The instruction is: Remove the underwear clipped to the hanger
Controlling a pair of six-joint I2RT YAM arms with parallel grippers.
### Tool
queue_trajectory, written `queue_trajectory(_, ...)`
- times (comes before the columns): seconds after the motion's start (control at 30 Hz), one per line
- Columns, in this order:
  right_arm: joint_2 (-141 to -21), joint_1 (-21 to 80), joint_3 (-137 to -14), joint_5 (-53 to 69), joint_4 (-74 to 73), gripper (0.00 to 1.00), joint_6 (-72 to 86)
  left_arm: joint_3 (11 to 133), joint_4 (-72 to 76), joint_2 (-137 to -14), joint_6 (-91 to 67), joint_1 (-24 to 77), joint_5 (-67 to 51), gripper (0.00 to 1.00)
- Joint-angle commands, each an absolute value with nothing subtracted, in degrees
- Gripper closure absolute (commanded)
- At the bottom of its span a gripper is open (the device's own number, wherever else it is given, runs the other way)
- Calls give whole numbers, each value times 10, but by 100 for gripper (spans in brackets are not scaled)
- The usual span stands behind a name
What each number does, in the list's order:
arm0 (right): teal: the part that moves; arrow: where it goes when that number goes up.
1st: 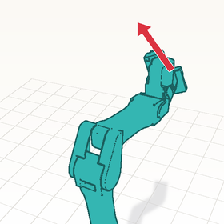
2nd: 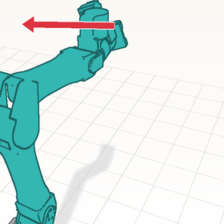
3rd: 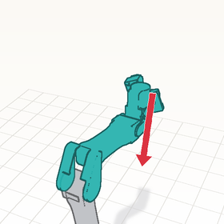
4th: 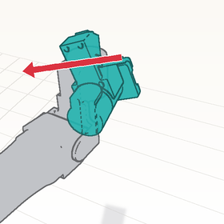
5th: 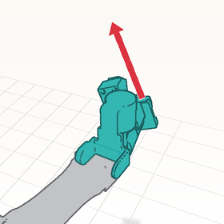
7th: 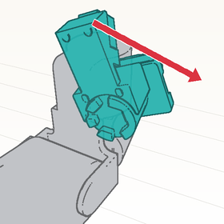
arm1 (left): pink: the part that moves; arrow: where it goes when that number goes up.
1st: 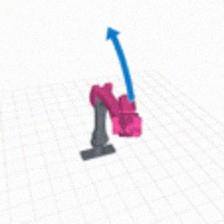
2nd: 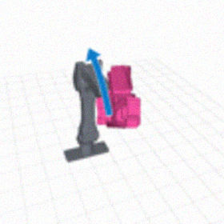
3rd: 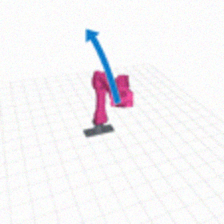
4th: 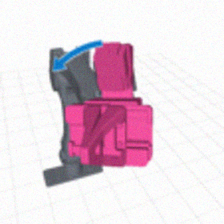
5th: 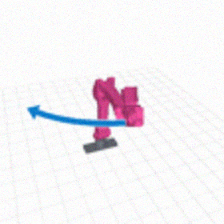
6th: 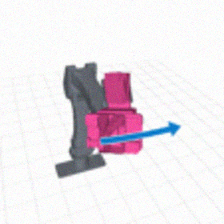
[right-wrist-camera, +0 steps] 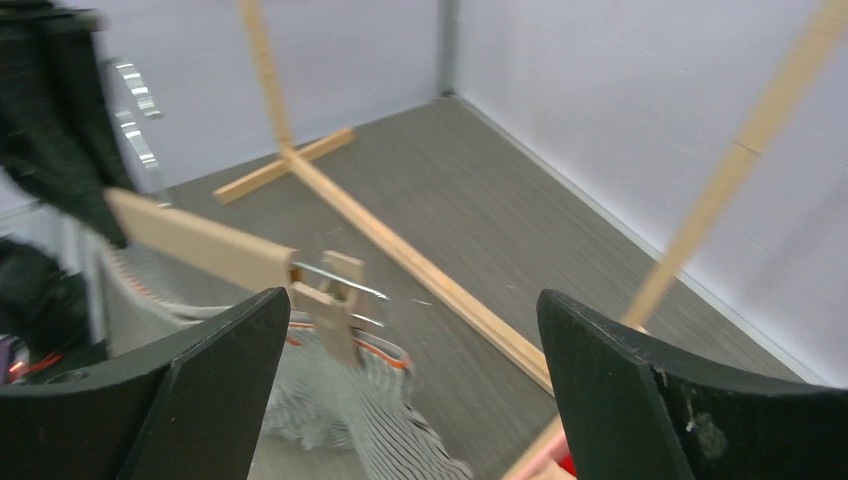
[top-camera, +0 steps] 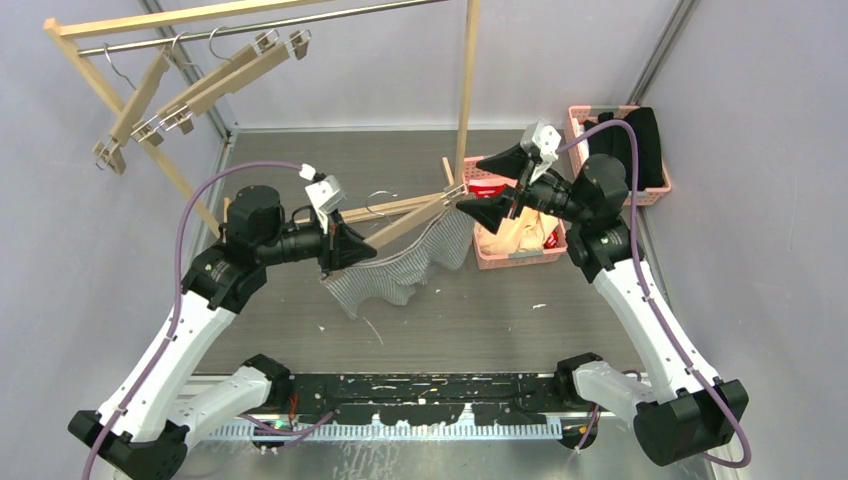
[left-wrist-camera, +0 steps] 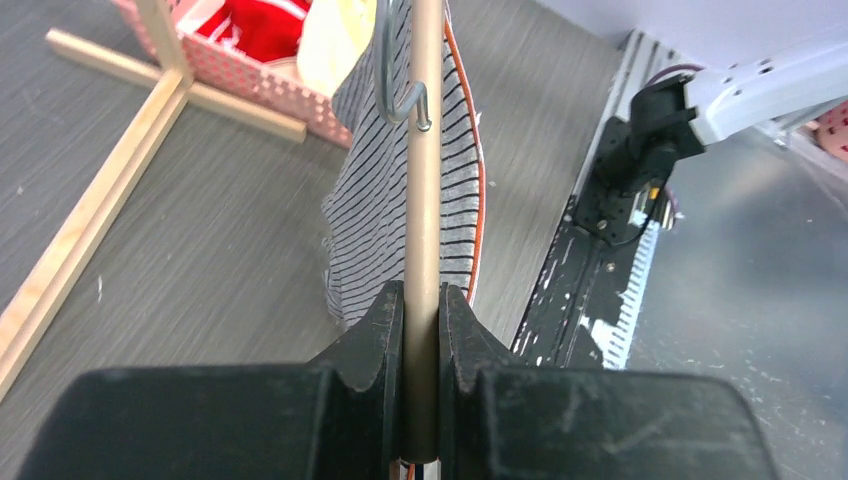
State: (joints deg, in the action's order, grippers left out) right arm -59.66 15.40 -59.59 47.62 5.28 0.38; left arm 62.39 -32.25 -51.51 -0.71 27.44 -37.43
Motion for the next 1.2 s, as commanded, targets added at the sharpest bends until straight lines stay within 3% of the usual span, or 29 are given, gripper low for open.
queue_trajectory(0.0, -604, 154, -605, 621, 116, 0, 47, 633, -220, -498, -39, 276, -442, 100)
queue_trajectory(0.3, -611, 153, -585, 647, 205, 1, 117, 623, -166, -518, -93, 276, -484, 100)
queue_trajectory(0.7, -628, 154, -577, 655, 298, 14, 195, 609, -156, -524, -106, 276, -478, 100)
queue_trajectory(0.93, -638, 154, -560, 653, 313, 16, 206, 610, -136, -525, -118, 276, -480, 100)
queue_trajectory(1.0, -638, 154, -557, 653, 325, 31, 217, 609, -136, -528, -119, 276, -476, 100)
queue_trajectory(1.03, -637, 154, -559, 652, 330, 47, 219, 608, -137, -530, -119, 276, -474, 100)
queue_trajectory(1.1, -635, 154, -560, 643, 333, 88, 222, 605, -136, -534, -121, 276, -471, 100)
queue_trajectory(1.13, -634, 154, -561, 637, 333, 98, 223, 603, -136, -535, -121, 276, -470, 100)
queue_trajectory(1.17, -633, 154, -561, 635, 335, 99, 224, 601, -135, -536, -121, 276, -468, 100)
